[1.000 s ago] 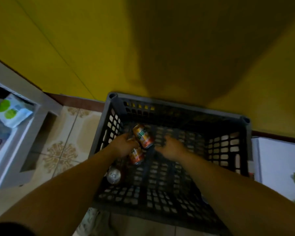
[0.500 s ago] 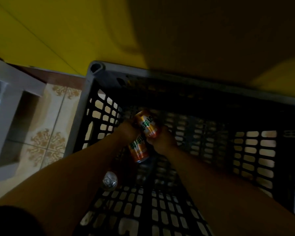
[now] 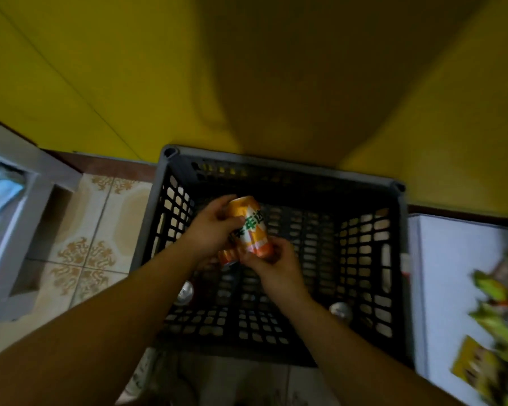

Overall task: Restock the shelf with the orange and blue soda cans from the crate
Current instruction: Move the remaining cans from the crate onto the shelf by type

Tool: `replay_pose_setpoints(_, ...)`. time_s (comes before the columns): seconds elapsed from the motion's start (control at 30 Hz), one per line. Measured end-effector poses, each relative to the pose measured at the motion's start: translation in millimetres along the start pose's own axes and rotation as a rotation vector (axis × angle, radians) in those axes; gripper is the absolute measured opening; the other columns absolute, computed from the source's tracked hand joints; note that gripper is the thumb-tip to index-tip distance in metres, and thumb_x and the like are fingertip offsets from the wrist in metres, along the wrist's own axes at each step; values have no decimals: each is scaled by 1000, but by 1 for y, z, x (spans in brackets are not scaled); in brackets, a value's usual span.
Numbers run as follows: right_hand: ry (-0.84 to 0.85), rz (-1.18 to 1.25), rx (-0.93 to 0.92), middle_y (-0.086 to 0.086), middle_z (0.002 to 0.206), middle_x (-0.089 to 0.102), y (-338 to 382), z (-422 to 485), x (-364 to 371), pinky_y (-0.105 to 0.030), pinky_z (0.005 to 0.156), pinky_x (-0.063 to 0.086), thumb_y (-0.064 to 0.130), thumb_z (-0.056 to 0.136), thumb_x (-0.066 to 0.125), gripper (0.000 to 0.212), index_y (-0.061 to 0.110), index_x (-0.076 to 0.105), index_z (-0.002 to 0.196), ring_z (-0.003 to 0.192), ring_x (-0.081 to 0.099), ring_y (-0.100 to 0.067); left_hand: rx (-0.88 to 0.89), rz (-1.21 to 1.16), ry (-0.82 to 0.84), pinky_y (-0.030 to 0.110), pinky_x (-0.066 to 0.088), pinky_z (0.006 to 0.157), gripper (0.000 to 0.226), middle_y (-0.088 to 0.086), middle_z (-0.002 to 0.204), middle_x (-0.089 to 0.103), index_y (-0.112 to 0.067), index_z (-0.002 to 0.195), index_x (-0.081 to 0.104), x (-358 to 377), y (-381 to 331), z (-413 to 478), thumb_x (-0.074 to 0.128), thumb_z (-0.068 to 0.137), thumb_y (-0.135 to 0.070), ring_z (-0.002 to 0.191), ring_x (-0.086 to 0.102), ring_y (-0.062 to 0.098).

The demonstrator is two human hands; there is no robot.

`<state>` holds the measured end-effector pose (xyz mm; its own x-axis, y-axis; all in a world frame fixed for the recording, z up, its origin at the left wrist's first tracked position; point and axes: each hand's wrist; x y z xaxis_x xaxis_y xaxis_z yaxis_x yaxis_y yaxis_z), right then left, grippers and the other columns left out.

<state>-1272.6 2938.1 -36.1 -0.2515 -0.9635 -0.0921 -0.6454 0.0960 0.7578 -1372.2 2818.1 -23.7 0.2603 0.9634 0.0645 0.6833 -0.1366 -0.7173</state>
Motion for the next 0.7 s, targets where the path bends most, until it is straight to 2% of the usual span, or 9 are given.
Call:
replay_pose_setpoints(0.07,-34,20,-63,9,109,58,19,-38,-10,-14,74,45,21,77,80,60,24,42,124,93,58,0,85,-2,33,42,56,77,44,7,122,56,-30,125,50,10,-21,-39,61,89,-6,102,61,24)
replay_pose_setpoints(0.13,-48,28,-119,7,121,56,39,-77,-21,-19,83,48,22,78,78,71,24,39,137,103,60,-6,176,24,77,43,56,80,42,5,119,57,-32,122,49,23,-44,-82,61,90,-8,103,61,23)
replay_pose_setpoints(0.2,-52,19,-212,6,125,58,60,-116,-33,-25,89,50,23,79,77,63,30,46,133,107,61,-9,262,15,112,37,56,73,42,2,112,58,-30,122,49,36,-67,-128,61,90,-7,98,62,19)
replay_pose_setpoints(0.3,-77,42,-326,7,116,65,85,-177,-53,-27,88,52,19,81,76,49,33,52,121,102,64,-6,375,5,150,31,55,64,46,-1,110,58,-30,128,47,57,-93,-193,62,89,-10,94,62,15)
replay_pose_setpoints(0.43,-150,119,-463,10,108,65,112,-260,-82,-12,72,50,13,83,72,47,23,53,124,93,64,1,502,-27,228,30,55,71,56,-2,116,60,-25,140,37,86,-118,-274,60,90,-10,97,62,11)
replay_pose_setpoints(0.53,-206,163,-562,4,109,68,124,-310,-105,-16,74,52,12,85,70,39,20,56,121,96,67,-8,536,-29,331,33,55,80,47,9,121,61,-12,136,44,105,-121,-326,57,90,-6,97,64,17)
replay_pose_setpoints(0.63,-244,193,-641,-3,114,68,131,-355,-126,-23,79,54,8,85,70,45,15,53,126,98,68,-11,579,17,475,35,56,77,55,5,111,66,-27,129,42,126,-118,-370,60,85,1,94,67,20)
replay_pose_setpoints(0.7,-269,195,-681,-3,113,67,132,-384,-139,-19,75,53,6,86,68,44,15,50,125,92,67,-7,634,39,517,31,55,71,60,-1,106,66,-30,130,39,142,-118,-395,61,84,3,87,68,13)
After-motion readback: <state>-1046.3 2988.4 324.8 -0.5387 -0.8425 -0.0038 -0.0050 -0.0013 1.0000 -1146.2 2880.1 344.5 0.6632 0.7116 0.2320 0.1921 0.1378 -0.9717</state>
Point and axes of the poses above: each hand's wrist, its own z-axis towards the middle knuckle, its own x-axis out of the palm, y = z × x
